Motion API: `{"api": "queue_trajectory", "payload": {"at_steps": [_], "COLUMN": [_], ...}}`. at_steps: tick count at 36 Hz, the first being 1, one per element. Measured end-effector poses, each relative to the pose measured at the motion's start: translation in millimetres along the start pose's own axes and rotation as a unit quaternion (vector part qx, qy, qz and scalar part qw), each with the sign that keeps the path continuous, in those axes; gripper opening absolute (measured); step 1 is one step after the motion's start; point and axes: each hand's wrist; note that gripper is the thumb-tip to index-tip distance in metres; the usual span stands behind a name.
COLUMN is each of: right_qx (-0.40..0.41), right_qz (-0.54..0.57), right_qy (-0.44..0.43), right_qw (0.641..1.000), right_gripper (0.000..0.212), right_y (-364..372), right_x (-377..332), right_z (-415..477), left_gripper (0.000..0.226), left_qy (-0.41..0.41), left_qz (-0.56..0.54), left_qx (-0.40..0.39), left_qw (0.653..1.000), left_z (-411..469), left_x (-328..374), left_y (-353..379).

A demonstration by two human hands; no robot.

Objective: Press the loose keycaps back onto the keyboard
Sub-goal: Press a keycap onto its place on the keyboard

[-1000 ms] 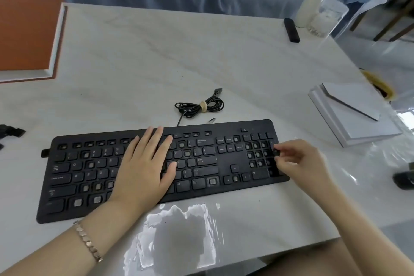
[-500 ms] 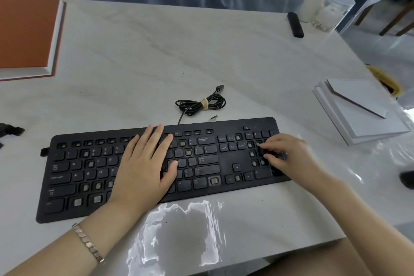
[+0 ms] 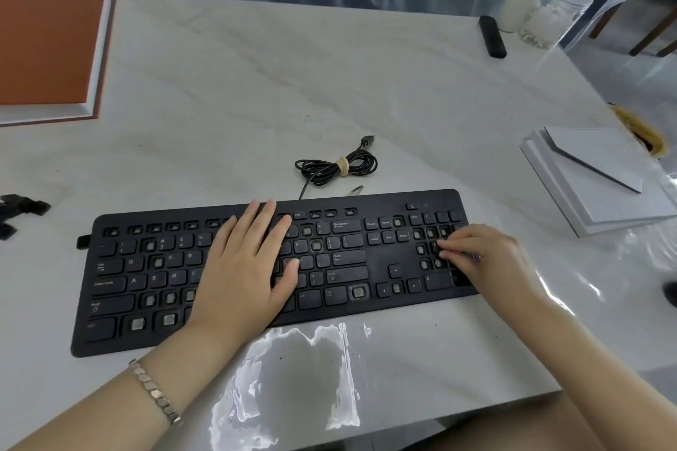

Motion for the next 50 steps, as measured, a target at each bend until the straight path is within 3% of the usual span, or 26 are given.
{"api": "queue_trajectory", "payload": {"at_steps": [6,9,11,16,26,34,37,43,50], "right_qx": [0.047,0.003,-0.036,-0.112,-0.164,-0.15,-0.136,-0.16,-0.226], "right_qz": [-0.076,-0.107,-0.132,-0.175,-0.23,-0.256,-0.202,0.036,0.134], "right_qy": [-0.043,-0.016,0.045,0.098,0.12,0.123,0.128,0.116,0.047], "right_qw": [0.995,0.994,0.99,0.973,0.952,0.947,0.961,0.98,0.964], "right_gripper": [0.011,0.03,0.04,0.049,0.048,0.038,0.033,0.029,0.029], "right_y": [5,3,-3,-9,-1,-1,1,27,74], "right_x": [-12,-17,-26,-33,-42,-53,-72,-140,-226], "right_z": [-18,-23,-22,-16,-10,-3,-5,-3,13], "left_gripper": [0.056,0.056,0.056,0.055,0.055,0.055,0.054,0.05,0.049], "left_qy": [0.001,0.0,0.002,0.005,0.003,-0.002,0.002,0.017,-0.103], "left_qz": [0.0,0.001,0.0,-0.001,-0.007,-0.012,-0.037,-0.097,-0.057], "left_qx": [-0.004,-0.002,0.002,0.006,0.01,-0.007,-0.021,-0.039,0.018], "left_qw": [1.0,1.0,1.0,1.0,1.0,1.0,0.999,0.994,0.993], "left_z": [1,0,0,0,-1,0,1,-9,-49], "left_x": [0,-1,-1,0,-1,1,-1,-26,-102], "left_y": [1,1,1,1,2,0,-3,-26,-74]}}
Point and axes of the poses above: each hand's wrist, its own z-axis towards the middle knuckle, its own y-axis out of the palm, x = y × z, and after that the axes turned 11 degrees about x, right-handed
